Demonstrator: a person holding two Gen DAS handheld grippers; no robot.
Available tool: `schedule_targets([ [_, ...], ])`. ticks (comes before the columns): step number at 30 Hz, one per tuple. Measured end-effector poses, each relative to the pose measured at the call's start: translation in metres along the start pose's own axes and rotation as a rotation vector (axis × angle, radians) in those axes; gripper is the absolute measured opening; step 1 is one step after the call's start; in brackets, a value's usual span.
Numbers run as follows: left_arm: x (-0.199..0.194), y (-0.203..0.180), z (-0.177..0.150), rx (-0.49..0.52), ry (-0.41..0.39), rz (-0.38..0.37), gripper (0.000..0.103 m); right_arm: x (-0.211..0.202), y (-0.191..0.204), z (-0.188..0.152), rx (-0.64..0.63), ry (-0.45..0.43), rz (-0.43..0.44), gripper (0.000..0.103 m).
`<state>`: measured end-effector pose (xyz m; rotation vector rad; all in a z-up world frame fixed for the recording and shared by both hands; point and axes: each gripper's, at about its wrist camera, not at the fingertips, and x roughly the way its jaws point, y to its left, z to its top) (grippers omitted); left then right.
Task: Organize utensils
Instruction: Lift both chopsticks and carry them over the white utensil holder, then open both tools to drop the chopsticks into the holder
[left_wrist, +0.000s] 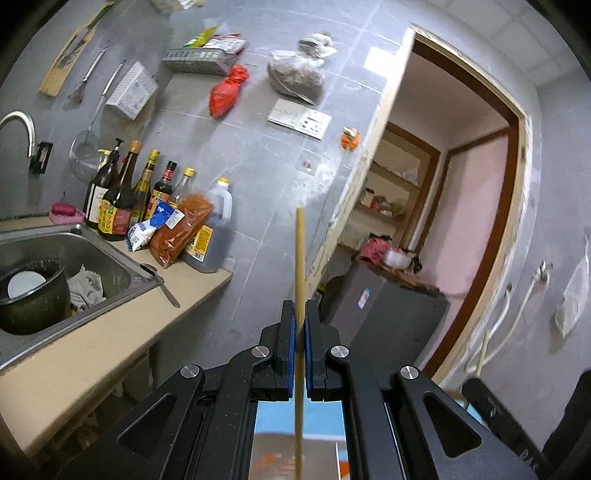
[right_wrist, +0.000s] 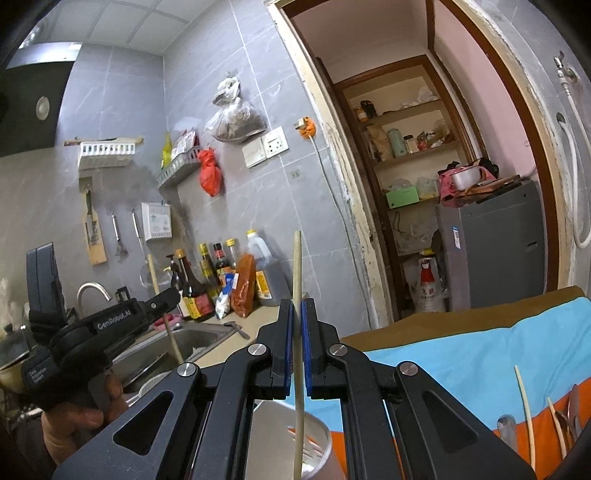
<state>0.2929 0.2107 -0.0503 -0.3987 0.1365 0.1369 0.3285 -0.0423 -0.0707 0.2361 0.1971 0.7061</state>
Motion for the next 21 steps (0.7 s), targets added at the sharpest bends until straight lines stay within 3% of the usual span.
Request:
schedule_targets([
  [7,-0.002,-0.01,-0.016,0.069,0.149,-0.057,0.005,-0.007,-0.002,-0.002,-0.005,0.074,0.018,0.01],
  [8,-0.003,-0.013,-0.017,0.074,0.172,-0.065,0.011,-0.009,-0.003,-0.001,0.001,0.076,0.018,0.016],
  [9,-0.005,-0.014,-0.018,0.077,0.181,-0.069,0.024,-0.013,-0.004,0.002,0.009,0.073,0.019,0.023],
  [11,-0.011,-0.018,-0.018,0.073,0.191,-0.075,0.045,-0.02,-0.006,0.006,0.019,0.066,0.02,0.023],
  [13,-0.018,-0.023,-0.017,0.061,0.186,-0.081,0.05,-0.028,-0.008,0.013,0.027,0.058,0.012,0.025],
  [14,-0.02,-0.026,-0.015,0.063,0.19,-0.081,0.053,-0.033,-0.01,0.017,0.031,0.051,0.005,0.03],
  [16,-0.025,-0.036,-0.013,0.081,0.195,-0.066,0.062,-0.046,-0.015,0.026,0.04,0.032,-0.019,0.051],
  [17,-0.029,-0.044,-0.012,0.087,0.191,-0.052,0.073,-0.052,-0.017,0.03,0.044,0.021,-0.028,0.065],
  [18,-0.032,-0.048,-0.01,0.088,0.185,-0.042,0.084,-0.058,-0.02,0.034,0.047,0.011,-0.038,0.069],
  [19,-0.036,-0.055,-0.009,0.09,0.17,-0.03,0.088,-0.066,-0.024,0.039,0.048,0.001,-0.055,0.071],
  [21,-0.043,-0.067,-0.007,0.102,0.146,-0.012,0.098,-0.077,-0.03,0.046,0.048,-0.003,-0.081,0.086],
])
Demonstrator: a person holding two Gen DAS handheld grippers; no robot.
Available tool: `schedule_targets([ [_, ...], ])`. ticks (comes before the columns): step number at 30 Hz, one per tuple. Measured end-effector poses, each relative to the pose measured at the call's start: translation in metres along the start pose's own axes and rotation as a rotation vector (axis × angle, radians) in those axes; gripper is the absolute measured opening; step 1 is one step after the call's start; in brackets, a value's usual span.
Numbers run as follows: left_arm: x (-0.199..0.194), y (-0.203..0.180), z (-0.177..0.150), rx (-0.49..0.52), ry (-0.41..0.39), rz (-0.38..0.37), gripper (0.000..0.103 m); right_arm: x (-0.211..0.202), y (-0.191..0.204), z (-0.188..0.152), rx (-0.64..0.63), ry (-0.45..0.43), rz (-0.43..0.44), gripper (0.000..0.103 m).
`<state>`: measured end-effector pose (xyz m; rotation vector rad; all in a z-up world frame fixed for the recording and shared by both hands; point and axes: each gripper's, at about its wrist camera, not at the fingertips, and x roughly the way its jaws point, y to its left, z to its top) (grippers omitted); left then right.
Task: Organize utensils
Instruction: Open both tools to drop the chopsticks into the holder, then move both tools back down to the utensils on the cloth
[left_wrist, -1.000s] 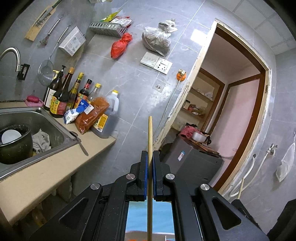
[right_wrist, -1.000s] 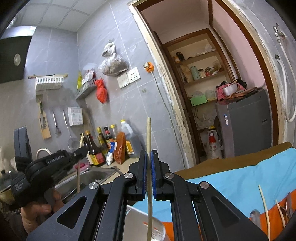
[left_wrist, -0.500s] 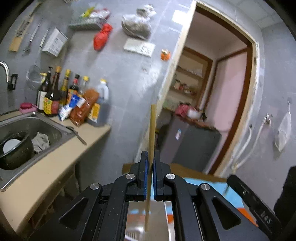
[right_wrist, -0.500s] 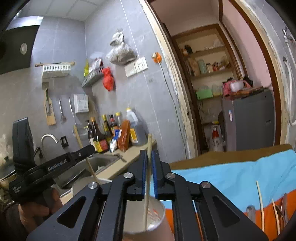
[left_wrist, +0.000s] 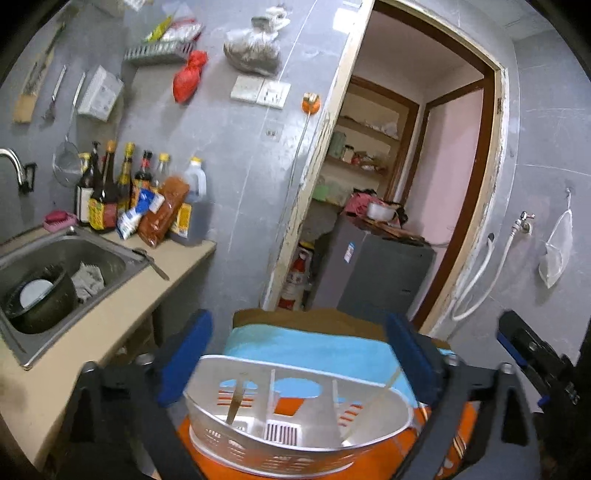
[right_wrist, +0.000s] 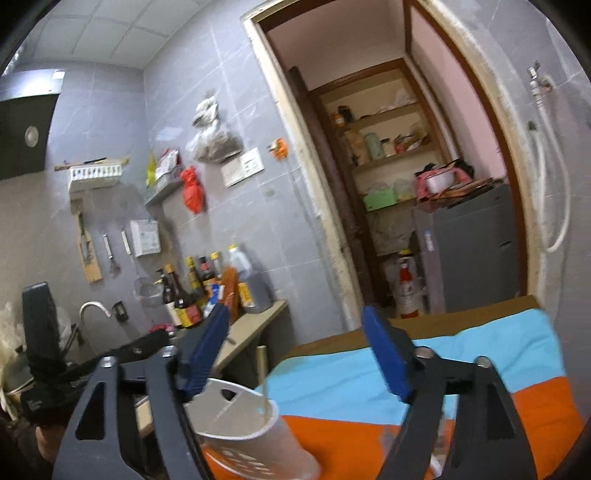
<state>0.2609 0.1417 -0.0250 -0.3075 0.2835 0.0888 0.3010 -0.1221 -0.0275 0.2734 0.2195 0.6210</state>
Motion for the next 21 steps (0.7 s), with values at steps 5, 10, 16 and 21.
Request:
schedule_targets([
  [5,-0.011,-0.043,-0.006,0.058,-0.017,0.027,0.1,-0.034,-0.026,0.013,-0.008,-0.007,-0.072,0.103],
  [10,-0.016,-0.087,-0.025,0.12,0.003,-0.013,0.1,-0.073,-0.059,0.018,-0.052,0.009,-0.149,0.103],
  [16,0.002,-0.138,-0.069,0.165,0.16,-0.097,0.1,-0.098,-0.103,0.01,-0.078,0.068,-0.234,0.103],
  [21,0.024,-0.161,-0.107,0.183,0.271,-0.084,0.1,-0.103,-0.141,-0.008,-0.051,0.144,-0.294,0.103],
])
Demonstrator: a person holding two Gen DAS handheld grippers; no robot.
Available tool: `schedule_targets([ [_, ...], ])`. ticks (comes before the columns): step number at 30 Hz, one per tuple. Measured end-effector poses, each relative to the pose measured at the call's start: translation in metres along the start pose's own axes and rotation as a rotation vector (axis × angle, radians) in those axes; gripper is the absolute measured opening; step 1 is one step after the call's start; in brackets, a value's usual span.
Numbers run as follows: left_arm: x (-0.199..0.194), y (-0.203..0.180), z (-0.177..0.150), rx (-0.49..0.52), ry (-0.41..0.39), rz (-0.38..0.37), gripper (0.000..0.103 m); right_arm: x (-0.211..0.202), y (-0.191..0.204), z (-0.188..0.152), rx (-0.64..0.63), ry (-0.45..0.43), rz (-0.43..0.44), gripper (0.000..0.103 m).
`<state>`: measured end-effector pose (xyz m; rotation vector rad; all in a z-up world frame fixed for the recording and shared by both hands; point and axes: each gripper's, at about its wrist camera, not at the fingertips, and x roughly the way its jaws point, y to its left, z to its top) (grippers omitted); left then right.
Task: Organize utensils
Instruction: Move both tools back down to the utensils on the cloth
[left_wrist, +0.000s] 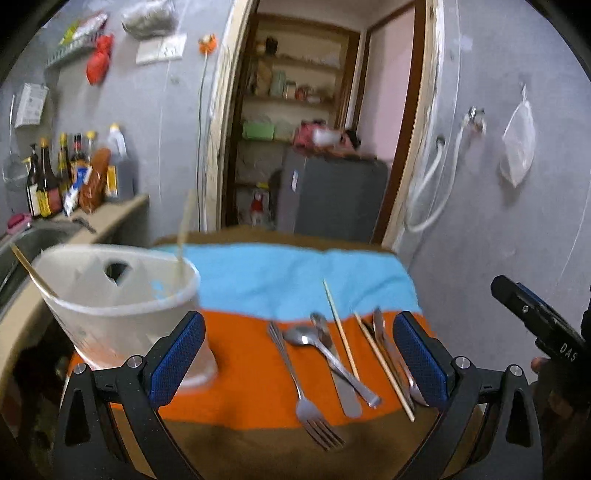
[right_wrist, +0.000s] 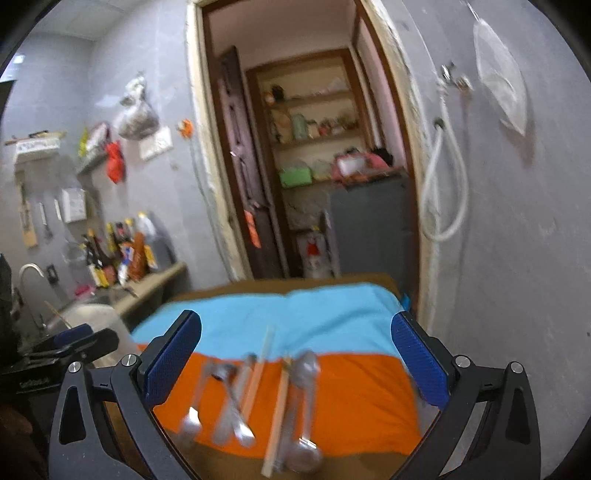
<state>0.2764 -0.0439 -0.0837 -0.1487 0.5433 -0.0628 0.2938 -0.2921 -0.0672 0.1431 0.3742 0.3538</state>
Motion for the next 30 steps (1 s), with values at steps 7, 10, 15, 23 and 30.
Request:
schedule_targets([
  [7,0.045,-0.005,-0.025,-0.052,0.125,0.058,0.099,0.033,-0.038,-0.029,0.041,0.167,-0.007,0.103],
  [10,0.061,-0.003,-0.033,-0.061,0.165,0.098,0.099,0.045,-0.044,-0.04,0.04,0.219,0.008,0.102],
  [15,0.079,0.004,-0.045,-0.07,0.224,0.151,0.098,0.068,-0.044,-0.057,0.02,0.332,0.042,0.08],
  [23,0.098,0.005,-0.052,-0.061,0.29,0.159,0.061,0.087,-0.042,-0.069,0.01,0.464,0.094,0.047],
  [30,0.113,0.004,-0.051,-0.036,0.352,0.184,0.041,0.096,-0.032,-0.075,-0.023,0.525,0.127,0.036],
])
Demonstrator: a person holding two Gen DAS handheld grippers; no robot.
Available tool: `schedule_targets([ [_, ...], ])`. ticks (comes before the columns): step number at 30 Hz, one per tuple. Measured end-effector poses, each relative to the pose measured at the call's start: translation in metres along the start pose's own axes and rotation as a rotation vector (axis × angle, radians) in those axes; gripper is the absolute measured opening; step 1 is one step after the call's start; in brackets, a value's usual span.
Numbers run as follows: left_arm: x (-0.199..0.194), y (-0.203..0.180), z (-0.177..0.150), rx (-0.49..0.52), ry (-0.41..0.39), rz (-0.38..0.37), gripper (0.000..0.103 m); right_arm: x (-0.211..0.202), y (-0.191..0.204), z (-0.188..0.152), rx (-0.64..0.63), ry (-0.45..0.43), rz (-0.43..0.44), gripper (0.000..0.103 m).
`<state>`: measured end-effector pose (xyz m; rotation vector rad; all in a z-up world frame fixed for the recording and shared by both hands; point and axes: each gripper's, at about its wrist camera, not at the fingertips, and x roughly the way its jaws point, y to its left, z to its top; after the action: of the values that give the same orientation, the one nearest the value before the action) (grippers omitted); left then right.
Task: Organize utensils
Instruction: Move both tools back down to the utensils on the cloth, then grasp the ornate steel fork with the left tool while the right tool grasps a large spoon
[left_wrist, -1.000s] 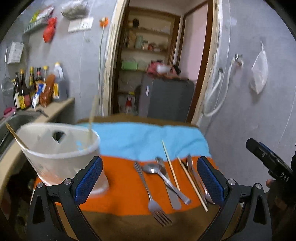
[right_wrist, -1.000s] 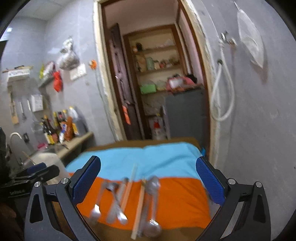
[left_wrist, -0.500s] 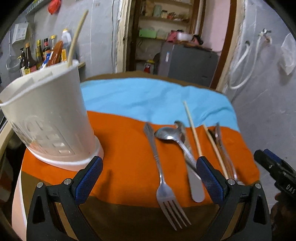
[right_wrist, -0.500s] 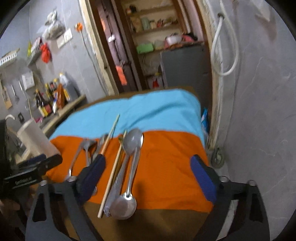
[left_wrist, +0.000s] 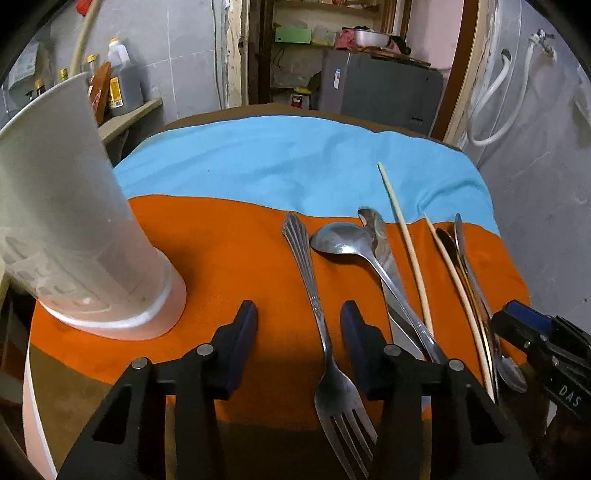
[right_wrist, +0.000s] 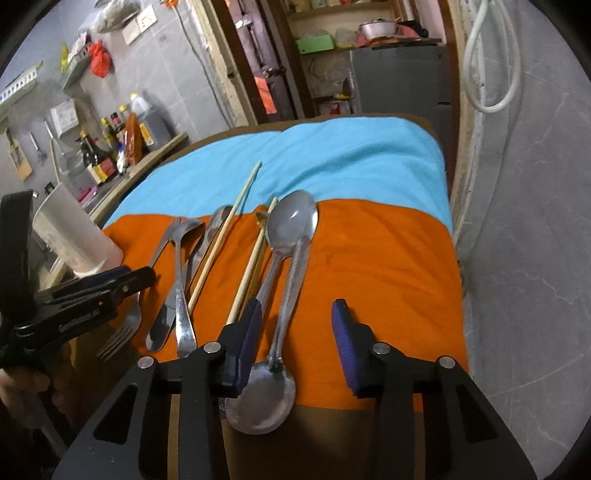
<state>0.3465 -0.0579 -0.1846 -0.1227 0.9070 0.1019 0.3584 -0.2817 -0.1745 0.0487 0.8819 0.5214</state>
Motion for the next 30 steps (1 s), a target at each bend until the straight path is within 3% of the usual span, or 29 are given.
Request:
schedule_targets([
  [10,0.012,-0.013,0.005,0.078,0.023,0.076,0.036,0.013,0.008,0.01,-0.009,0.038,-0.077,0.032],
  [14,0.011,-0.012,0.004,0.086,0.024,0.081,0.029,0.013,0.008,0.01,-0.012,0.058,-0.131,0.02],
  [19,0.006,-0.013,0.001,0.103,0.02,0.071,0.018,0.011,0.015,0.002,-0.077,0.073,-0.171,0.017],
  [21,0.004,-0.012,-0.001,0.099,0.021,0.054,0.007,0.009,0.016,-0.001,-0.088,0.075,-0.184,0.011],
  [27,-0.009,0.007,-0.01,0.01,0.075,-0.084,0.004,-0.002,0.011,-0.009,-0.053,0.075,-0.196,0.006],
  [30,-0.01,0.005,-0.01,0.043,0.094,-0.085,0.004,-0.003,0.012,-0.009,-0.047,0.083,-0.193,0.007],
])
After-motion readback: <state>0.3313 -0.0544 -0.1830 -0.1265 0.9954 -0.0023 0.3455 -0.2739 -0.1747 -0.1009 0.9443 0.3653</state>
